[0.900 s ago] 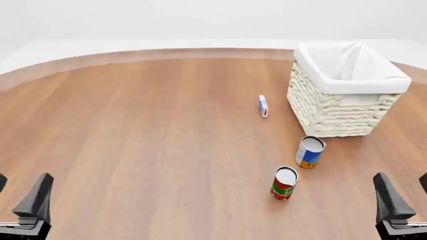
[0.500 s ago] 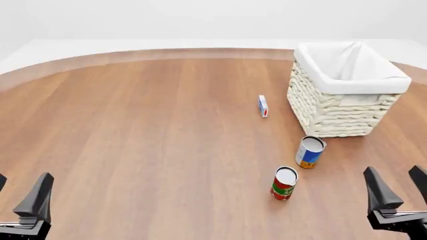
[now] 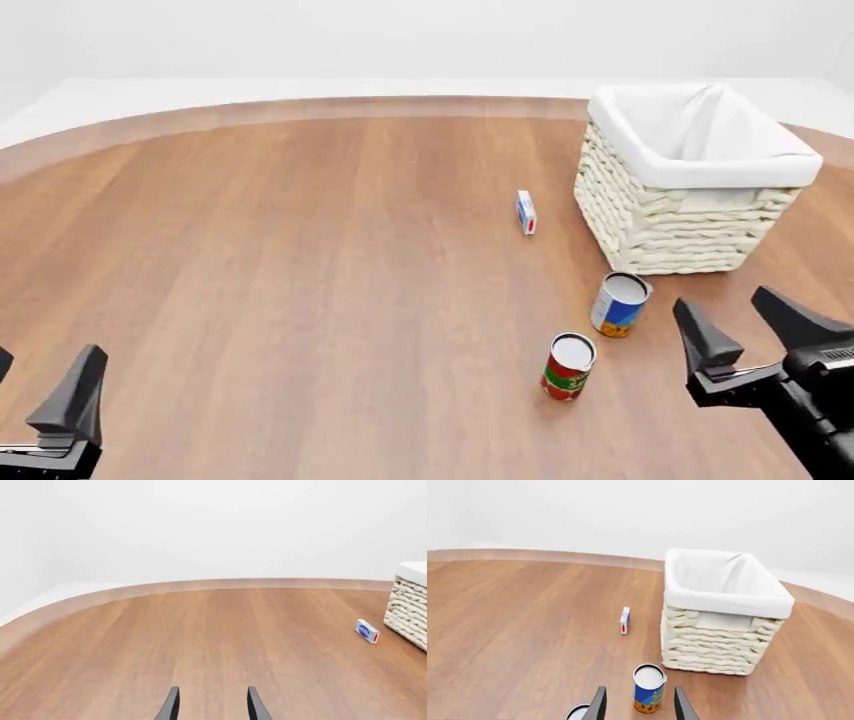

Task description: Pick up the alphabet soup and the cream cheese box, and put them in the basket.

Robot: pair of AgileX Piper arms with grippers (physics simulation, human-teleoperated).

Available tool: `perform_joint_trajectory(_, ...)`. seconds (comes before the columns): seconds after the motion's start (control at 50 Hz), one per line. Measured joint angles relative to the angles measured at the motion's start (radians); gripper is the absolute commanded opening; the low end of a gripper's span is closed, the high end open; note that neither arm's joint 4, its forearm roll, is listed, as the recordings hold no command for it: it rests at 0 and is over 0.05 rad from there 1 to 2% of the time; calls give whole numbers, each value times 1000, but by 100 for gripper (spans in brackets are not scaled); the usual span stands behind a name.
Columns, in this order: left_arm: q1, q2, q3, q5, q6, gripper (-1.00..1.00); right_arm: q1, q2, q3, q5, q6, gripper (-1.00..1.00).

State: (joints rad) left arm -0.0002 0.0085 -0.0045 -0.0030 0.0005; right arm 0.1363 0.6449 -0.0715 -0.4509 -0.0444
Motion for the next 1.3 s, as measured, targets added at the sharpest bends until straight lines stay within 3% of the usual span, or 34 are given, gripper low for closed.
perform_joint_trajectory(0.28,0,1,0,0,0,100,63,219,-83,-91,-16,100)
perform_joint_trajectory(0.54,0,1,-1,0,0,100,104,355,-159,-115,-26,100)
perform_joint_trajectory(1.3,0,0,-1,1,0,100,160,573,-480,91,7,100)
